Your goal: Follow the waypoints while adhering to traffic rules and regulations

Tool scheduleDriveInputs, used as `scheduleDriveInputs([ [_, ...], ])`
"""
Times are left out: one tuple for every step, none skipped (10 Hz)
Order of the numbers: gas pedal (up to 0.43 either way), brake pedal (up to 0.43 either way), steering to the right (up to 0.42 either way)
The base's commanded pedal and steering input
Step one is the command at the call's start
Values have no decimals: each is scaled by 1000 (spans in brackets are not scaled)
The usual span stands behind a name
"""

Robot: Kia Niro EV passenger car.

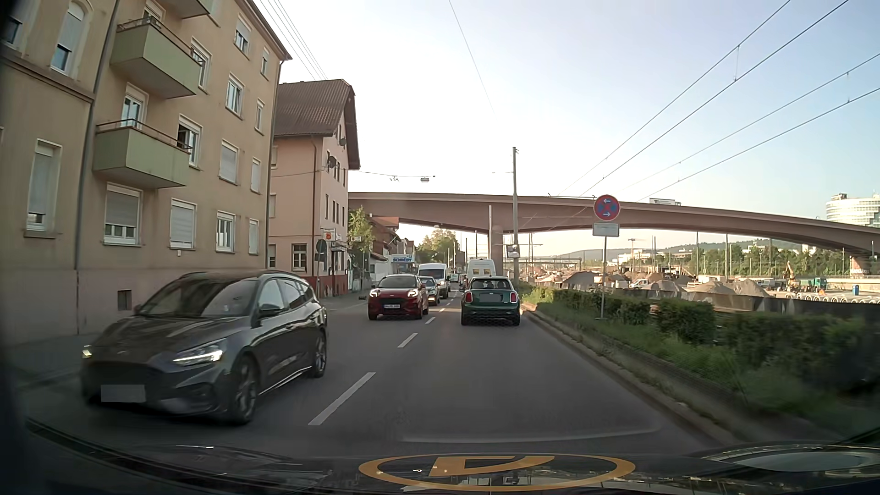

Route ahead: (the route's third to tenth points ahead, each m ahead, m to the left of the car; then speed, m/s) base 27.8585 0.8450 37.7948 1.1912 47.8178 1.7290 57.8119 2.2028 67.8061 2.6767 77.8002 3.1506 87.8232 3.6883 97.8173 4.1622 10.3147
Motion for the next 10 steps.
scheduleDriveInputs([
  [118, 0, 3],
  [118, 0, 3],
  [118, 0, 3],
  [110, 0, 3],
  [98, 0, 3],
  [87, 0, 3],
  [87, 0, 3],
  [79, 0, 3],
  [79, 0, 3],
  [79, 0, 3],
])
